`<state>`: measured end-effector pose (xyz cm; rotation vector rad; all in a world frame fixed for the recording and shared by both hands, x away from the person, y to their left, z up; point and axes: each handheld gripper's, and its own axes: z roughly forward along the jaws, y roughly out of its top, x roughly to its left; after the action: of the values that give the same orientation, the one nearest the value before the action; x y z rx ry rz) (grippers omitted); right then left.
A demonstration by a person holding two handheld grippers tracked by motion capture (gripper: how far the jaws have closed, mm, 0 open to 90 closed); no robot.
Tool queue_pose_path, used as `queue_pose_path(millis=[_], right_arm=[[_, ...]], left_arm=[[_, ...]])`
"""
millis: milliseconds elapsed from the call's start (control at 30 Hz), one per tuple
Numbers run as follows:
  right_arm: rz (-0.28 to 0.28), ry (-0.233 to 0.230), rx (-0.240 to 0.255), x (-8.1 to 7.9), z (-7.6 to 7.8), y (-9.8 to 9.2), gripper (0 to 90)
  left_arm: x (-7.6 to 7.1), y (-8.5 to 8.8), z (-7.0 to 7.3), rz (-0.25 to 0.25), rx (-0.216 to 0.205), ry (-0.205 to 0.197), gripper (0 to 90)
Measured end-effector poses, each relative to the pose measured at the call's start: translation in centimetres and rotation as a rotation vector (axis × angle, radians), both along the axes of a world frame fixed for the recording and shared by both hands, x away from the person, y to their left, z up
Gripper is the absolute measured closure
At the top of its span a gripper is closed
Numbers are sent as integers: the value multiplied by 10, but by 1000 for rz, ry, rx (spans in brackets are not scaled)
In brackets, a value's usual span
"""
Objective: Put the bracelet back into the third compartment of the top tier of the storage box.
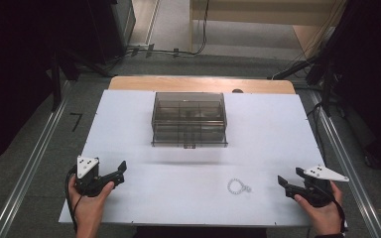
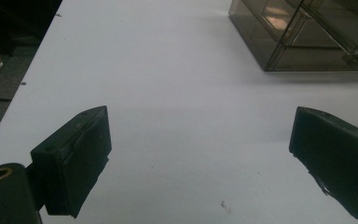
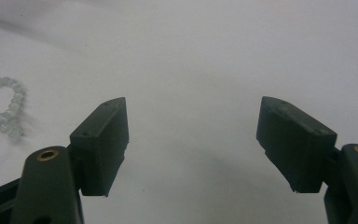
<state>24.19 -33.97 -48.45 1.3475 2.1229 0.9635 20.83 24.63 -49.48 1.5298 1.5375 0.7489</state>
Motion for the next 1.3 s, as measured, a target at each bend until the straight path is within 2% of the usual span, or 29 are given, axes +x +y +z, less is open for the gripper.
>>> queue_pose_path(millis=[1300], right_arm=[[39,13,-11,0,-1,13,239]], left_arm=[[0,-1,0,-6,1,4,56]])
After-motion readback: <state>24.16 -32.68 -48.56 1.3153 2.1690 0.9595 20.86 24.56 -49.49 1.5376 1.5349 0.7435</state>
